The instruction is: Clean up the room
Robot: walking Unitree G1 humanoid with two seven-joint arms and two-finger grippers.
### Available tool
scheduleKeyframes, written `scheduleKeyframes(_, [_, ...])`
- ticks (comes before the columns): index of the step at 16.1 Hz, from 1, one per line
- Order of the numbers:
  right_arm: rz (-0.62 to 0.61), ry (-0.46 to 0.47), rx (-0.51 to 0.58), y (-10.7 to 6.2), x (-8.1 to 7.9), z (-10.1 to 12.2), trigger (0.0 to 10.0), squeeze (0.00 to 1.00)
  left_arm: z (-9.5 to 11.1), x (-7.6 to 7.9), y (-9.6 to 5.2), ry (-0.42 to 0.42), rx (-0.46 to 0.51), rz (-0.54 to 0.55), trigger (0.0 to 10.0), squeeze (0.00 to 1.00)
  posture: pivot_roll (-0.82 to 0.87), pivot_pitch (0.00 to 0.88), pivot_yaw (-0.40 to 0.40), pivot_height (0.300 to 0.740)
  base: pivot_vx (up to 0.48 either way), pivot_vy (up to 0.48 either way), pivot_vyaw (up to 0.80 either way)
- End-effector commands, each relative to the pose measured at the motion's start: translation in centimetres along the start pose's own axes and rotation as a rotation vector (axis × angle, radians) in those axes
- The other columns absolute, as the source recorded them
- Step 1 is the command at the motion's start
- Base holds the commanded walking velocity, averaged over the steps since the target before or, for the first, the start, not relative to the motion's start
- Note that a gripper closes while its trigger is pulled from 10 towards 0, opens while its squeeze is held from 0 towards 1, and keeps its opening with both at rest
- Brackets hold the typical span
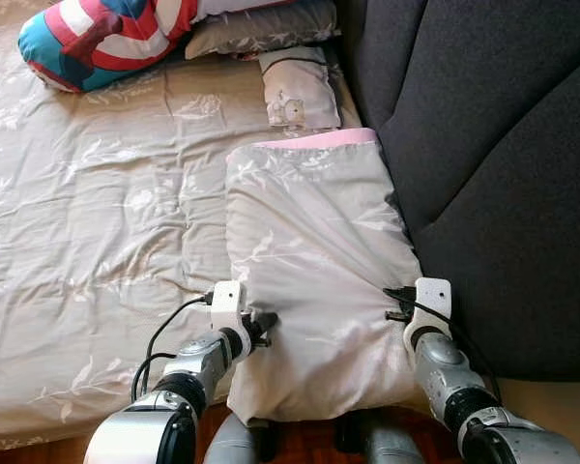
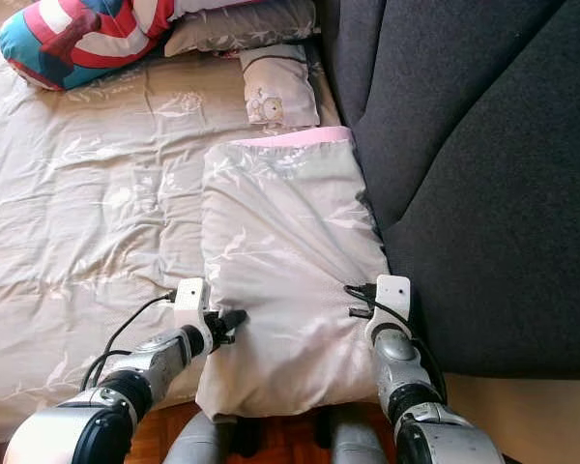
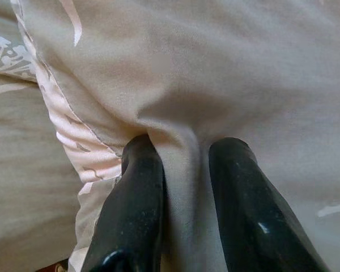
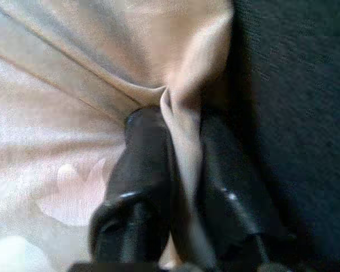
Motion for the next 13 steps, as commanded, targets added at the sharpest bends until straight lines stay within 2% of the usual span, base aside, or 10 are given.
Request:
scheduleKeyframes(1, [0.010,-0.007,-0.074,-0.4,-0.3,-2.6,10.0,1.00,-2.5,0.2,0.0,-0.037,-0.063,-0.005,10.0,0.00,0.00,0.410,0.041,0.740,0.000,0.000,0.00])
scheduleKeyframes(3, [0.020,-0.014,-0.080,-0.5,-0.5,-2.9,10.0,0.96,-2.4,-0.2,-0.1,-0.032,-0.059,0.012,10.0,0.00,-0.01,0.396,0.041,0.740,0.000,0.000,0.00])
scheduleKeyframes(4, [0.020,-0.018,-0.078,-0.5,-0.5,-3.0,10.0,0.17,-2.2,-0.3,-0.1,-0.030,-0.049,0.018,10.0,0.00,-0.01,0.390,0.041,0.740,0.000,0.000,0.00])
scheduleKeyframes(5, [0.016,-0.017,-0.055,-0.5,-0.4,-2.6,10.0,0.00,-1.7,-0.6,-0.2,-0.025,-0.026,0.029,10.0,0.00,-0.01,0.380,0.042,0.740,0.000,0.000,0.00])
scheduleKeyframes(8, [0.010,0.001,0.003,-0.4,0.0,-1.5,10.0,0.00,-1.3,-1.3,-0.5,0.006,0.002,0.041,10.0,0.00,-0.02,0.345,0.043,0.740,0.000,0.000,0.00])
scheduleKeyframes(10, [0.015,-0.030,0.024,-0.5,0.1,-1.4,10.0,0.00,-1.6,-2.0,-1.0,0.067,0.016,0.051,10.0,0.00,-0.01,0.314,0.043,0.740,0.000,0.000,0.00])
scheduleKeyframes(13, [0.014,-0.017,0.029,-0.6,0.4,-1.7,10.0,0.00,-1.3,-2.8,-1.5,0.041,0.071,0.078,10.0,0.00,-0.01,0.263,0.038,0.740,0.000,0.000,0.00])
Point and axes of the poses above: a point about 5 cm out from each wrist's last joint towards the gripper, its own y axis pointing out of the wrist towards the gripper, its own z axis along the axis of the wrist's last joint, x = y × z, the point moved 6 cm from there along y, pointing out of the wrist towards the gripper, and after that the axes turned 13 degrees about -y, right-handed, at the moved point
